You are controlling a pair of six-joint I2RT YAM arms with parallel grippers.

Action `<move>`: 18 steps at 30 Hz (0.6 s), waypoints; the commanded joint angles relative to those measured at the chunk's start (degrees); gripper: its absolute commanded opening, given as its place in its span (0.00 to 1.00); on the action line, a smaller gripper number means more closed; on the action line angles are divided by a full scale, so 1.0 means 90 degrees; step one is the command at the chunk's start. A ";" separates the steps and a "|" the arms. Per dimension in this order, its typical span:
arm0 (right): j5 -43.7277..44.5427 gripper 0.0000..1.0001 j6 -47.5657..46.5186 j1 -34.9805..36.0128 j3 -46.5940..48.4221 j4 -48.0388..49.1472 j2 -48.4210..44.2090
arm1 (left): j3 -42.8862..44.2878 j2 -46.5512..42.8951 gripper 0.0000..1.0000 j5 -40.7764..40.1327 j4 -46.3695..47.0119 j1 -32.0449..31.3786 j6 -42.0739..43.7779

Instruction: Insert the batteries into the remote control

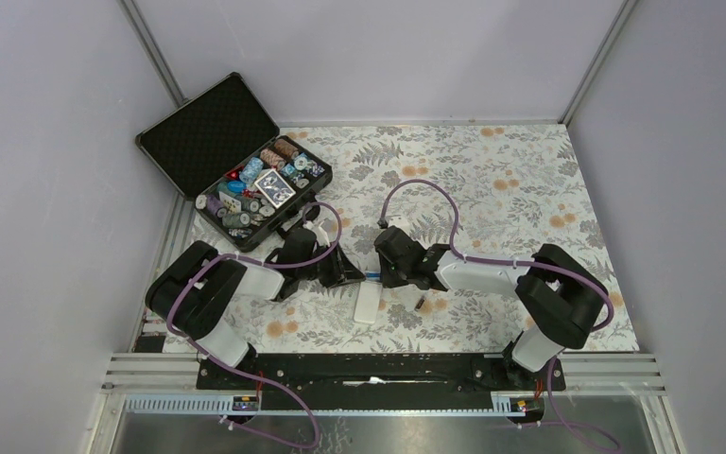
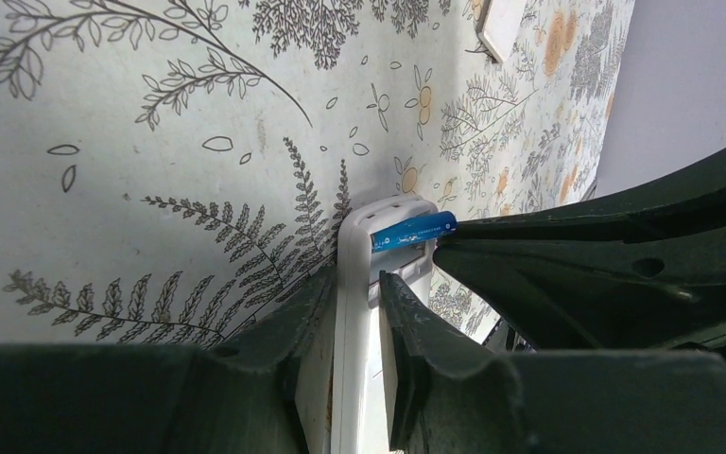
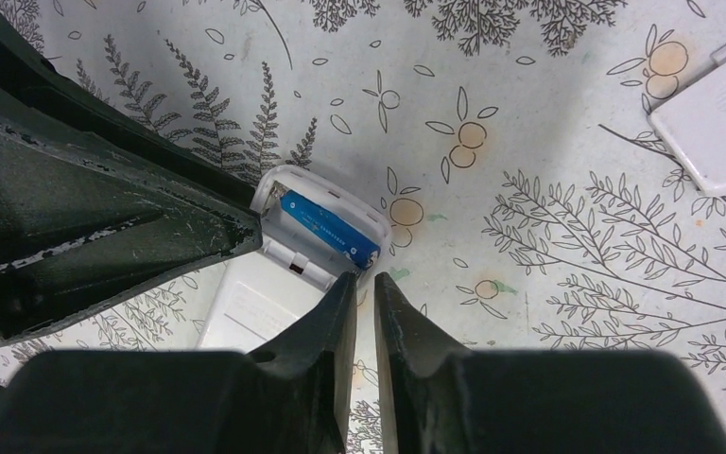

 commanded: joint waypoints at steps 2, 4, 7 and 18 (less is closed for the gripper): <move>-0.0116 0.22 -0.0049 -0.0038 0.0150 -0.0034 -0.0342 | -0.0035 -0.0038 0.25 0.0128 0.0398 0.0039 -0.0054; -0.0106 0.24 -0.0059 -0.0043 0.0153 -0.0037 -0.0410 | -0.0035 -0.0039 0.25 0.0132 0.0398 0.0039 -0.0063; -0.0048 0.25 -0.0069 -0.0042 0.0190 -0.0031 -0.0447 | -0.0045 -0.0049 0.25 0.0116 0.0407 0.0039 -0.0078; 0.0281 0.25 -0.0219 -0.0053 0.0563 -0.0116 -0.0119 | -0.0080 -0.0085 0.20 0.0135 0.0388 0.0049 -0.0083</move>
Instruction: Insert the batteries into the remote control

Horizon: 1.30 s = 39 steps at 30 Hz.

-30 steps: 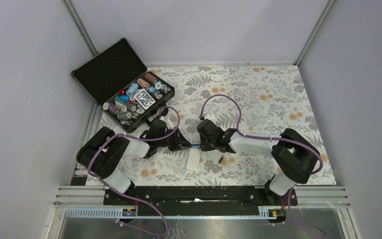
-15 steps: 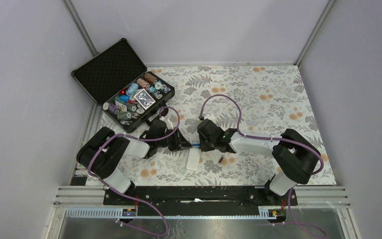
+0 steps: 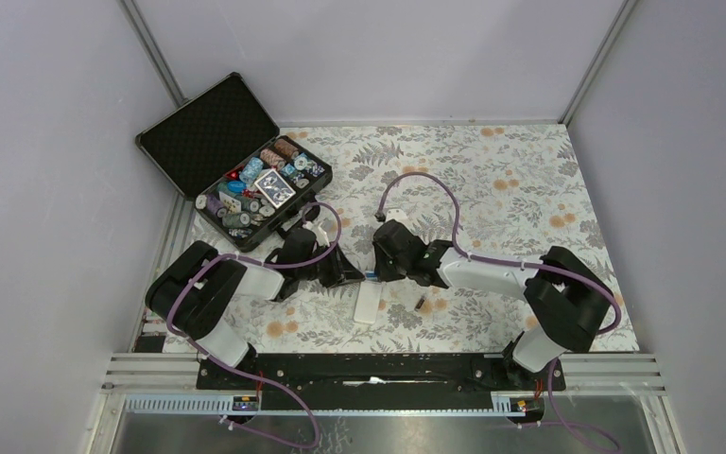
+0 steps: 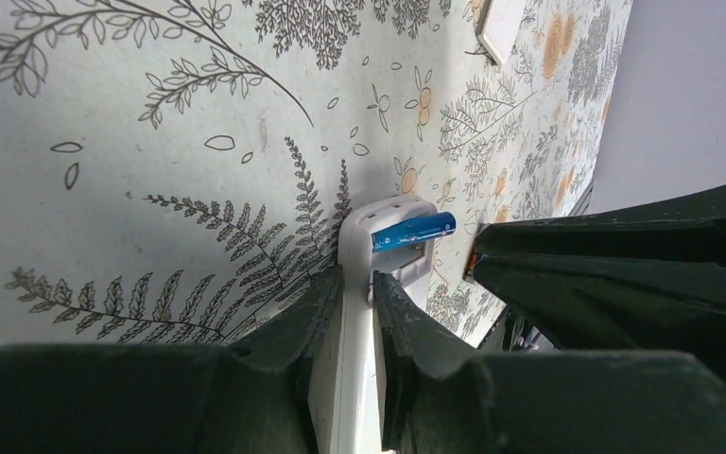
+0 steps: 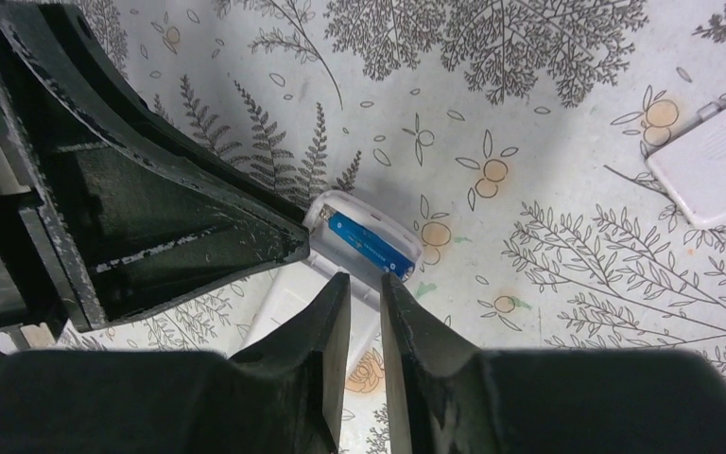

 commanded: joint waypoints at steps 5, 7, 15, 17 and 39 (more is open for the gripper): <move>0.0428 0.25 -0.0180 -0.0075 0.0433 -0.0181 0.0200 | -0.0080 -0.0067 0.18 0.0146 0.0361 0.0044 -0.0027; 0.0441 0.24 -0.0181 -0.0080 0.0427 -0.0215 0.0224 | -0.0088 -0.0067 0.18 0.0140 0.0361 0.0044 -0.0028; 0.0444 0.24 -0.0142 -0.0089 0.0344 -0.0220 0.0277 | -0.0092 -0.0066 0.16 0.0142 0.0361 0.0044 -0.0037; 0.0454 0.24 -0.0149 -0.0090 0.0351 -0.0220 0.0298 | -0.0092 -0.0070 0.15 0.0137 0.0352 0.0045 -0.0037; 0.0177 0.19 -0.0061 -0.0121 0.0436 -0.0206 0.0460 | -0.0112 -0.0089 0.13 0.0144 0.0366 0.0066 -0.0047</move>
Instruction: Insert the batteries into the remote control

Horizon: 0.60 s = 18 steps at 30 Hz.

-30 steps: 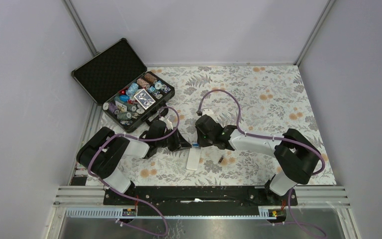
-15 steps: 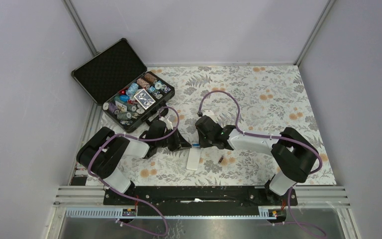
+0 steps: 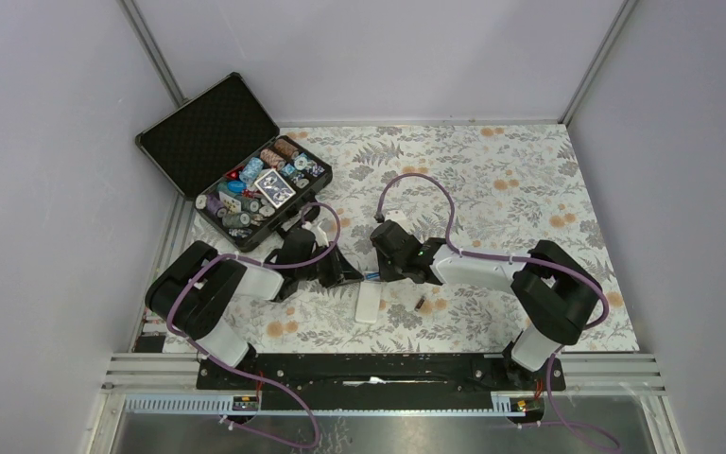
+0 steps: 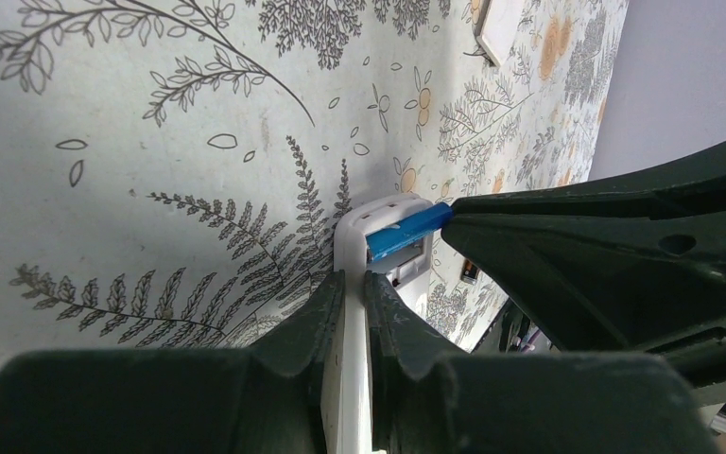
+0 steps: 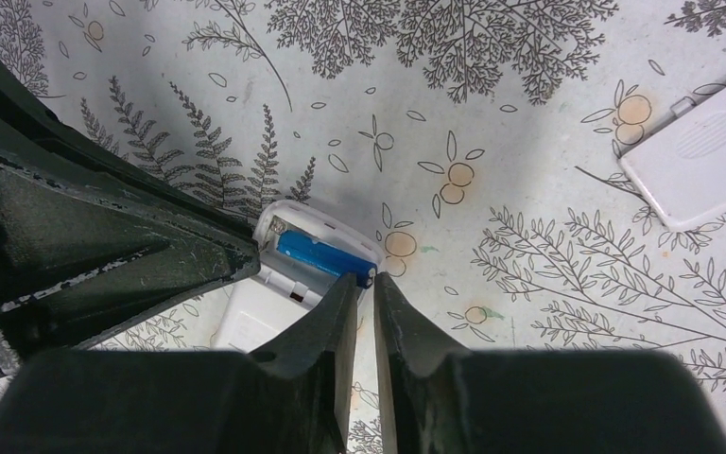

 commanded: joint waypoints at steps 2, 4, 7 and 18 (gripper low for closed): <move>-0.0114 0.18 0.0042 -0.0061 0.0223 0.0023 0.0036 | -0.0092 -0.0089 0.13 0.0120 0.0320 0.0042 -0.0003; -0.0133 0.16 0.0046 -0.0058 0.0228 0.0021 0.0053 | -0.0087 -0.0087 0.13 0.0115 0.0320 0.0044 -0.0003; -0.0206 0.15 0.0047 -0.0061 0.0242 0.0025 0.0077 | -0.0087 -0.0086 0.13 0.0119 0.0320 0.0042 -0.0002; -0.0251 0.15 0.0002 -0.0060 0.0221 0.0023 -0.0053 | -0.0088 -0.0070 0.13 0.0116 0.0340 0.0037 -0.0006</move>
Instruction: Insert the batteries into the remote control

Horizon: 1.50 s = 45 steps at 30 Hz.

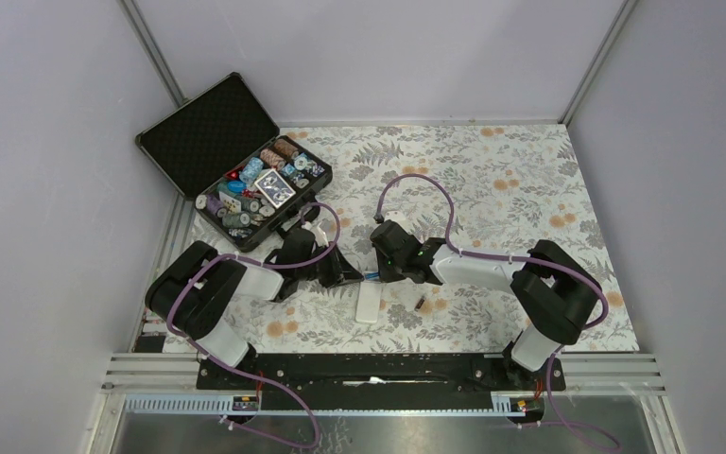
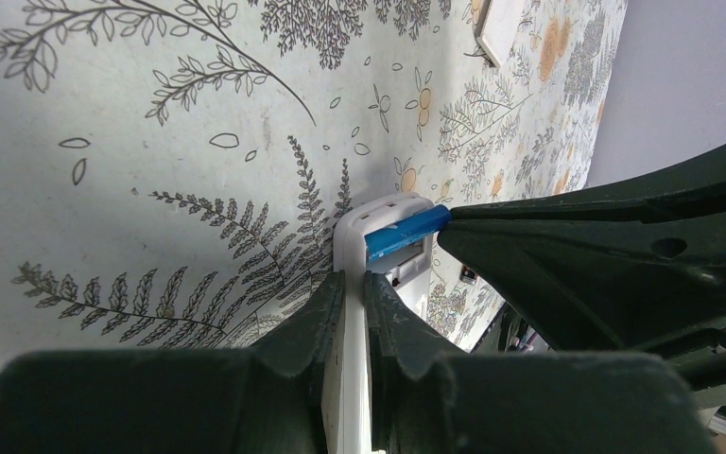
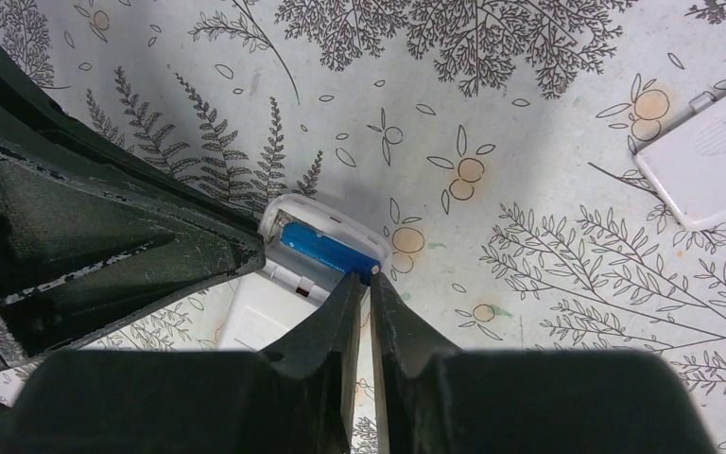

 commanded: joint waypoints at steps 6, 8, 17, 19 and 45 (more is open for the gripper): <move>-0.0241 0.14 -0.0014 -0.0052 0.0299 0.0021 0.0020 | -0.0058 -0.0050 0.13 0.0131 0.0337 0.0035 0.0013; -0.0318 0.14 -0.0010 -0.0051 0.0312 0.0058 0.0051 | -0.0063 -0.0050 0.13 0.0139 0.0337 0.0035 0.0012; -0.0438 0.13 0.0034 -0.0036 0.0274 0.0177 0.0045 | -0.0072 -0.0016 0.13 0.0183 0.0396 0.0031 -0.0020; -0.0423 0.13 0.0025 -0.0042 0.0253 0.0182 0.0012 | -0.0073 -0.0021 0.13 0.0174 0.0396 0.0028 -0.0027; -0.0799 0.38 -0.1870 -0.0048 0.1023 -0.0894 -0.0021 | -0.0229 -0.0892 0.37 -0.0254 -0.0229 0.0262 0.0285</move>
